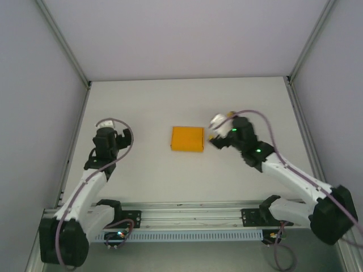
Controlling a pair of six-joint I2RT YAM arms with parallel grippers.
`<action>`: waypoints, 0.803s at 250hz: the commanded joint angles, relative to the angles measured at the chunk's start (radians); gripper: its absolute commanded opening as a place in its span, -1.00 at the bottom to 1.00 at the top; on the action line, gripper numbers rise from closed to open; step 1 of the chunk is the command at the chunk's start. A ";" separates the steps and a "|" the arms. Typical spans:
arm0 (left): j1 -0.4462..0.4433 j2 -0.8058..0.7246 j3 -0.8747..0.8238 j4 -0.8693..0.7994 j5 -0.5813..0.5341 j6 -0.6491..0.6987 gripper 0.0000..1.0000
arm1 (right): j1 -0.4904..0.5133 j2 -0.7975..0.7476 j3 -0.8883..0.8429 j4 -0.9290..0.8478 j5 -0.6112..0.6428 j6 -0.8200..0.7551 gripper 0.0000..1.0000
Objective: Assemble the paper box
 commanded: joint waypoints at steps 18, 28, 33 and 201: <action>0.044 0.162 -0.147 0.498 -0.053 0.191 1.00 | -0.249 -0.016 -0.305 0.473 -0.199 0.269 0.99; 0.051 0.208 -0.186 0.610 -0.045 0.184 1.00 | -0.282 0.024 -0.353 0.575 -0.211 0.276 0.99; 0.056 0.232 -0.201 0.676 -0.032 0.203 1.00 | -0.295 0.047 -0.369 0.623 -0.209 0.290 0.99; 0.161 0.570 -0.113 0.918 0.097 0.220 1.00 | -0.441 0.459 -0.269 0.846 -0.223 0.462 0.99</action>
